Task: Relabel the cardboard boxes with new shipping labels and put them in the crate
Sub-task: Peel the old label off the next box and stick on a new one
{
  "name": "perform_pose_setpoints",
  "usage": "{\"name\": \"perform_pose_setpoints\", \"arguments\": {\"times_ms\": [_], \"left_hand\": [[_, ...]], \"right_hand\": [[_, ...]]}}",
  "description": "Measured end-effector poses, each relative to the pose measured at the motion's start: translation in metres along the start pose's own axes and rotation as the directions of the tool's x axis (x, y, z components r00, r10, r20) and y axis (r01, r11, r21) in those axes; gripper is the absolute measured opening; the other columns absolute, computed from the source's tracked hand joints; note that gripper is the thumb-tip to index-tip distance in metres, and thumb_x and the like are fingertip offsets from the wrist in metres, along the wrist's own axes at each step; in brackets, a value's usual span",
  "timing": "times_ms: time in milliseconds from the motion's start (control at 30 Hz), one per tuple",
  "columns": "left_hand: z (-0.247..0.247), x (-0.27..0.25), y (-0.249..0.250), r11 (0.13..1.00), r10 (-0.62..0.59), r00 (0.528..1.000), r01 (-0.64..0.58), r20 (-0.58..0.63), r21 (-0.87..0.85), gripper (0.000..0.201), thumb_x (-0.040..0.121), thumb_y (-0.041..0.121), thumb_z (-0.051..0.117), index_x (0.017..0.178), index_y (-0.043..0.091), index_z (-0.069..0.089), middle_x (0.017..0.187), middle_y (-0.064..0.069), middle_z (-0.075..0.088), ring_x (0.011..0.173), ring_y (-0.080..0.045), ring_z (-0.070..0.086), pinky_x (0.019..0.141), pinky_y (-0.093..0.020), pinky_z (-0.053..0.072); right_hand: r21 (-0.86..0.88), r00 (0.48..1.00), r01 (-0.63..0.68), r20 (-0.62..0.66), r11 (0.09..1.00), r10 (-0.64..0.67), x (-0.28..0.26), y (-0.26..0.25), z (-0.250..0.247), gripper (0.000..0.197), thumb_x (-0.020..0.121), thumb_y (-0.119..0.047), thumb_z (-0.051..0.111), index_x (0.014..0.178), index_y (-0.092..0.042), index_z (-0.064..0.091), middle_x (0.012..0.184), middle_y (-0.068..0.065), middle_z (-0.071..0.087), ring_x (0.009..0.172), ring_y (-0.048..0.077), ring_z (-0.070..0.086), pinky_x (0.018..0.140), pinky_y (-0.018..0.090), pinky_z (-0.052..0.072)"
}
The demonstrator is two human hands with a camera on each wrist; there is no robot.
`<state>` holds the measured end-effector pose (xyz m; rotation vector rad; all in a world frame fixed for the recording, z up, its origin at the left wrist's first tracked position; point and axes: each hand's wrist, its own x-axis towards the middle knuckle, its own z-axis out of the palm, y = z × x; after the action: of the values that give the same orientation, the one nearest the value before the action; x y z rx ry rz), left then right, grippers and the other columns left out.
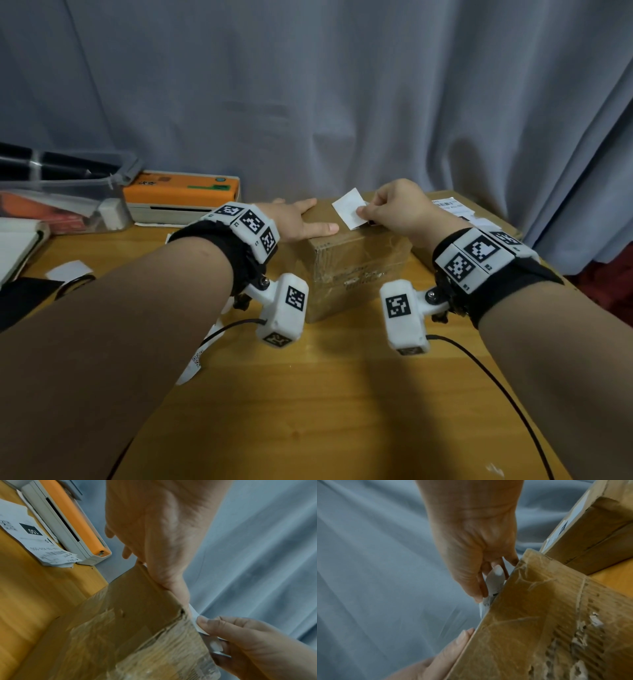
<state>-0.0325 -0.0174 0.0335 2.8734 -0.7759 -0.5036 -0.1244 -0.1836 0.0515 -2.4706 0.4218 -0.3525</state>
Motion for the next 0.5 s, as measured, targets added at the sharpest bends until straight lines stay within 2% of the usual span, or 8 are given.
{"name": "perform_pose_setpoints", "arguments": {"times_ms": [167, 333, 500], "left_hand": [[0.000, -0.001, 0.000, 1.000, 0.007, 1.000, -0.007, -0.002, 0.010, 0.097, 0.066, 0.087, 0.028, 0.147, 0.043, 0.001, 0.158, -0.012, 0.009, 0.143, -0.034, 0.019, 0.115, -0.048, 0.020], [0.000, -0.002, 0.001, 1.000, 0.010, 1.000, -0.009, -0.012, 0.016, 0.092, 0.071, 0.084, 0.030, 0.148, 0.042, 0.001, 0.157, -0.013, 0.012, 0.141, -0.034, 0.022, 0.114, -0.046, 0.022], [0.000, -0.001, 0.000, 1.000, 0.012, 1.000, -0.012, -0.015, 0.009, 0.093, 0.070, 0.084, 0.030, 0.148, 0.042, 0.001, 0.157, -0.013, 0.012, 0.142, -0.034, 0.021, 0.115, -0.047, 0.022]], "right_hand": [[0.030, 1.000, -0.025, -0.018, 0.999, 0.025, 0.001, 0.005, -0.001, 0.028, 0.085, -0.024, 0.068, 0.063, -0.012, 0.054, 0.069, 0.002, 0.053, 0.069, 0.017, 0.050, 0.054, 0.023, 0.038], [0.051, 0.998, -0.043, -0.043, 0.998, 0.045, -0.001, 0.009, -0.002, 0.029, 0.085, -0.023, 0.067, 0.062, -0.013, 0.052, 0.065, 0.000, 0.050, 0.060, 0.011, 0.045, 0.052, 0.021, 0.035], [0.074, 0.997, -0.029, -0.072, 0.997, 0.035, -0.002, 0.013, -0.002, 0.026, 0.086, -0.022, 0.066, 0.066, -0.011, 0.054, 0.066, 0.000, 0.050, 0.062, 0.010, 0.046, 0.053, 0.022, 0.035]]}}
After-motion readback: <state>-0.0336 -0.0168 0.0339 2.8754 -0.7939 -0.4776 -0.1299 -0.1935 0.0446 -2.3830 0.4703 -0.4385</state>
